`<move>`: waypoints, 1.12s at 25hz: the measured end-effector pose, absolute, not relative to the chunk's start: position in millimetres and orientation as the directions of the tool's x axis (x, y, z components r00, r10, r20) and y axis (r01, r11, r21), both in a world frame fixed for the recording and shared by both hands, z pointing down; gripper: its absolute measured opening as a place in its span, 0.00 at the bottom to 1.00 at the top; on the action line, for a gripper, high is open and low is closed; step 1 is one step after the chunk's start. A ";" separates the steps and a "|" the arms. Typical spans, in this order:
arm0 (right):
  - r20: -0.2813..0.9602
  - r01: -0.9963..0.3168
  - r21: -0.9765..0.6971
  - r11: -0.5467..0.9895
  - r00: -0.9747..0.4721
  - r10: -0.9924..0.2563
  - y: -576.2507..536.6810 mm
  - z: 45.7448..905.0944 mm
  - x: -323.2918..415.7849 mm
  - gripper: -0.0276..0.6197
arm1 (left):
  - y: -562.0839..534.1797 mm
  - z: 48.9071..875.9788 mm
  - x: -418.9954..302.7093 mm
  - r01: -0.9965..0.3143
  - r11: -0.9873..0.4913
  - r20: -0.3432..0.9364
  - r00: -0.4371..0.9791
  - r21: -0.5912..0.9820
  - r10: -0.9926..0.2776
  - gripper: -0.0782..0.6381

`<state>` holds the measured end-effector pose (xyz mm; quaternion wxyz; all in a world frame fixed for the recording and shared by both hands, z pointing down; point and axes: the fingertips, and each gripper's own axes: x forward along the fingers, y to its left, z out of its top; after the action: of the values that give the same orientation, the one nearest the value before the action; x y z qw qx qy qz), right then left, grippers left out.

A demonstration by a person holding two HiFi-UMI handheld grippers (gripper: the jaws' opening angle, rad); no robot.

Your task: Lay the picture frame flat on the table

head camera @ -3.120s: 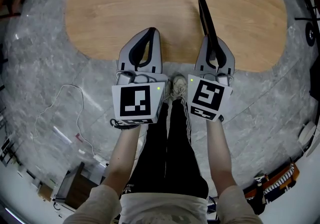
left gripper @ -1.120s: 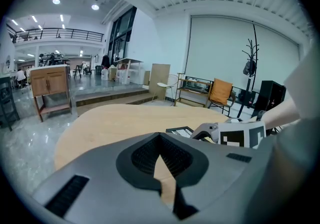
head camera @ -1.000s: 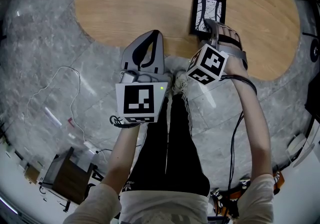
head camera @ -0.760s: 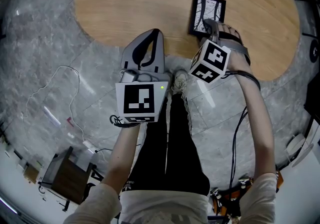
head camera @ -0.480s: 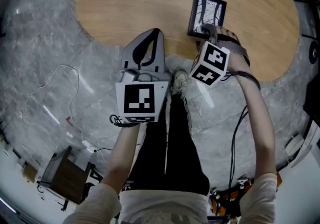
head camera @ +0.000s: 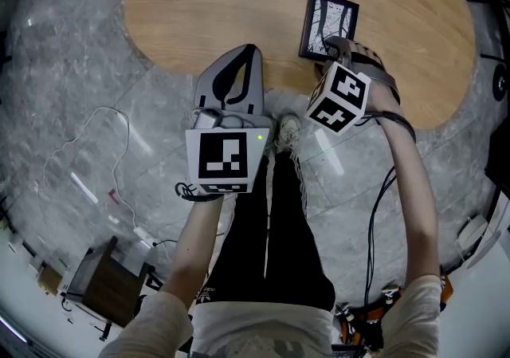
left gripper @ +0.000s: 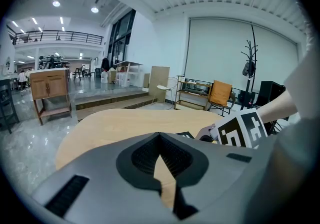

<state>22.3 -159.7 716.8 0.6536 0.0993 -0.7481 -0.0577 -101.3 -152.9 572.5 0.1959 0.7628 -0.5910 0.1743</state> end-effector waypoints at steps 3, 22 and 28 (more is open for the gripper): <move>0.946 -0.103 0.278 0.955 -0.143 -0.291 -173.6 699.3 22.9 0.40 | -157.0 559.4 -98.8 -0.969 -0.233 0.486 0.245 0.087 -0.839 0.12; 0.165 -0.979 0.147 0.143 -0.118 -0.979 -187.3 180.7 80.1 0.05 | -169.1 216.7 -71.1 -0.956 -0.280 0.209 0.293 0.092 -0.933 0.12; 0.087 -0.984 0.060 0.168 -0.163 -0.983 -104.7 116.6 88.2 0.05 | -115.7 135.7 -45.7 -0.939 -0.342 0.117 0.343 0.029 -0.932 0.12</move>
<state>88.2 -104.7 116.6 0.0528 0.6449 -0.7624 0.0054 -45.7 -115.7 135.7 0.0456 0.8182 -0.5717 0.0399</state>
